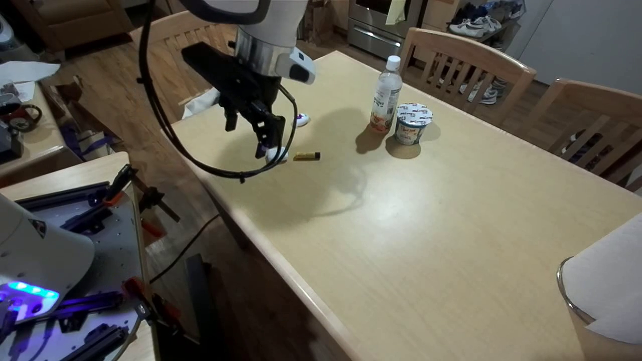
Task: Move the chapstick to the left
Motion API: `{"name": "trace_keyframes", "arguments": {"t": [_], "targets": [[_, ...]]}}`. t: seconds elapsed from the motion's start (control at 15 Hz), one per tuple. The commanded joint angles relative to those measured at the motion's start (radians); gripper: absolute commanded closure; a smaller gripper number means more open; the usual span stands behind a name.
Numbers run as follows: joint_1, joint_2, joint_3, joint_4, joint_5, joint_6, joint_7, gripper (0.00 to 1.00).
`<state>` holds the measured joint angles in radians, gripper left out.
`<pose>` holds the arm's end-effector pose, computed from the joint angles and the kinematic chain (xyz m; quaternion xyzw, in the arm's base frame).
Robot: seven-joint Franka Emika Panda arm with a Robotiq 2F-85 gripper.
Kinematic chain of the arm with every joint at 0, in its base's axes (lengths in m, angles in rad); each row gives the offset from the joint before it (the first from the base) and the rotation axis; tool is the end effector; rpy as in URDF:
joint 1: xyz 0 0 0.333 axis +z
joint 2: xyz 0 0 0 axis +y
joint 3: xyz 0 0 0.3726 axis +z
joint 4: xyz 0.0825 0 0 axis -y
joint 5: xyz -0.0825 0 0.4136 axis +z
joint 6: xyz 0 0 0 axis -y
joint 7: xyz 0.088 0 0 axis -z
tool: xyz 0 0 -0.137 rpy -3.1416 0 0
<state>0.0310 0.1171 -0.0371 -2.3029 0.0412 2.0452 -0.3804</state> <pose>0.4924 0.0002 0.2778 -0.9676 -0.1701 0.1800 0.0496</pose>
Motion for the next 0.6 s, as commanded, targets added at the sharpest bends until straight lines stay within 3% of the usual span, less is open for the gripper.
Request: {"name": "trace_keyframes", "arguments": {"t": [0.0,0.13,0.2,0.27,0.53], "targets": [[0.041,0.086,0.046,0.032,-0.185,0.122,0.184,0.00],[0.069,0.114,0.052,0.052,-0.289,0.166,0.295,0.00],[0.064,0.134,0.067,0.082,-0.253,0.096,0.258,0.00],[0.051,0.103,0.068,0.037,-0.233,0.137,0.238,0.00],[0.058,0.129,0.074,0.069,-0.234,0.116,0.240,0.00]]}}
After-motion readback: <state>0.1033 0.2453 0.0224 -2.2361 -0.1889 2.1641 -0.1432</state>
